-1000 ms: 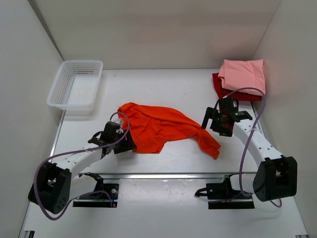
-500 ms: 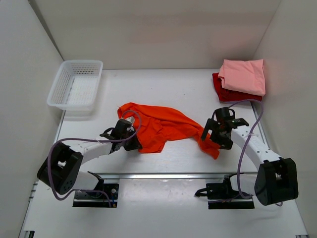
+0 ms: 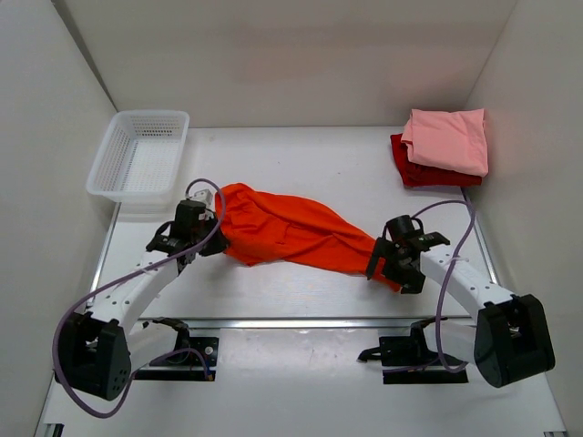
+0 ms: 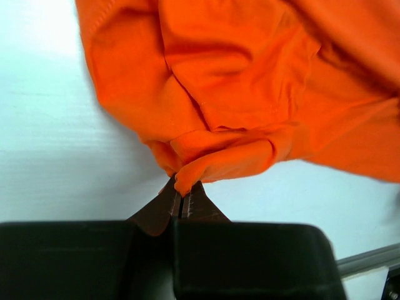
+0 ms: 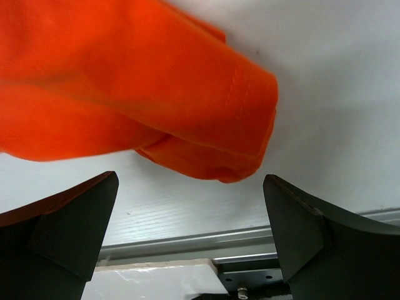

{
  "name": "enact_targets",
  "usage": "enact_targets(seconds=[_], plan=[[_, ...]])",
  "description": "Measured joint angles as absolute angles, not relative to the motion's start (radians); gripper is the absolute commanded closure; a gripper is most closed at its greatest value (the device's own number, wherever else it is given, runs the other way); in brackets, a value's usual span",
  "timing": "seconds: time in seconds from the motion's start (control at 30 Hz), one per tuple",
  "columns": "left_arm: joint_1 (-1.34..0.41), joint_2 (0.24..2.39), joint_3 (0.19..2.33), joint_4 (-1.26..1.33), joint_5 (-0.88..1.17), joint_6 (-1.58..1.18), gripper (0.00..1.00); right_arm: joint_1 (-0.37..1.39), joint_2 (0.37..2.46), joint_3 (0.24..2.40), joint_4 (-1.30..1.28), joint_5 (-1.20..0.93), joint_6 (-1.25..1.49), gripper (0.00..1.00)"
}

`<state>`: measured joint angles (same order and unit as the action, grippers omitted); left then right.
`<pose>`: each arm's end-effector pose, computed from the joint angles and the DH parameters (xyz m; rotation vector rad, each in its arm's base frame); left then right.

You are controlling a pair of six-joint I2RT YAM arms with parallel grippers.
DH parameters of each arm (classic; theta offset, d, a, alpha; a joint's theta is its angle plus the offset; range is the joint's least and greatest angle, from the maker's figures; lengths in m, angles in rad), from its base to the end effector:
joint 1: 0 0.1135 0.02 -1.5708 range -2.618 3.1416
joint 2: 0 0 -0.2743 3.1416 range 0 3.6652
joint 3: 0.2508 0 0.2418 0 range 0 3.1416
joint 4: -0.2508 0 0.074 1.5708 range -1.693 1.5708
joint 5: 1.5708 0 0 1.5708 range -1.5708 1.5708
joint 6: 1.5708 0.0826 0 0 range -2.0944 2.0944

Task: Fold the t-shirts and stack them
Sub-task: Flatten out the tshirt

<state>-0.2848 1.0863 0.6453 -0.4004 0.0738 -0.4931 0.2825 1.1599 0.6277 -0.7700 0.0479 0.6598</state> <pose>0.2228 -0.0716 0.1939 -0.2210 2.4480 -0.4398 0.1781 0.0476 0.1469 0.5490 2.8256 0.1151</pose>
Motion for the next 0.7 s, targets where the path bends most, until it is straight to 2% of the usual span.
enact_targets(seconds=[0.13, 0.17, 0.2, 0.23, 0.3, 0.43, 0.53, 0.63, 0.7], plan=[[-0.29, 1.092, 0.628, -0.419, 0.087, -0.485, 1.0, 0.294, 1.162, 0.603, -0.756, 0.059, 0.682, 0.0], [-0.287, 1.092, 0.627, -0.42, 0.088, -0.484, 1.0, 0.292, 1.166, 0.597, -0.739, 0.067, 0.685, 0.05], [-0.282, 1.088, 0.625, -0.42, 0.089, -0.482, 1.0, 0.291, 1.17, 0.587, -0.722, 0.074, 0.687, 0.19], [-0.277, 1.083, 0.622, -0.419, 0.091, -0.482, 1.0, 0.291, 1.179, 0.577, -0.71, 0.081, 0.689, 0.28], [-0.27, 1.069, 0.612, -0.421, 0.091, -0.482, 1.0, 0.292, 1.193, 0.576, -0.714, 0.104, 0.685, 1.0], [-0.26, 1.047, 0.61, -0.437, 0.094, -0.477, 1.0, 0.306, 1.203, 0.592, -0.734, 0.122, 0.708, 1.0], [-0.252, 1.038, 0.625, -0.47, 0.1, -0.469, 1.0, 0.356, 1.204, 0.683, -0.828, 0.121, 0.719, 1.0], [-0.23, 1.066, 0.753, -0.552, 0.113, -0.46, 1.0, 0.395, 1.206, 0.891, -0.917, 0.113, 0.709, 1.0], [-0.213, 1.127, 0.95, -0.613, 0.118, -0.449, 1.0, 0.392, 1.231, 1.097, -0.97, 0.1, 0.674, 0.99]])
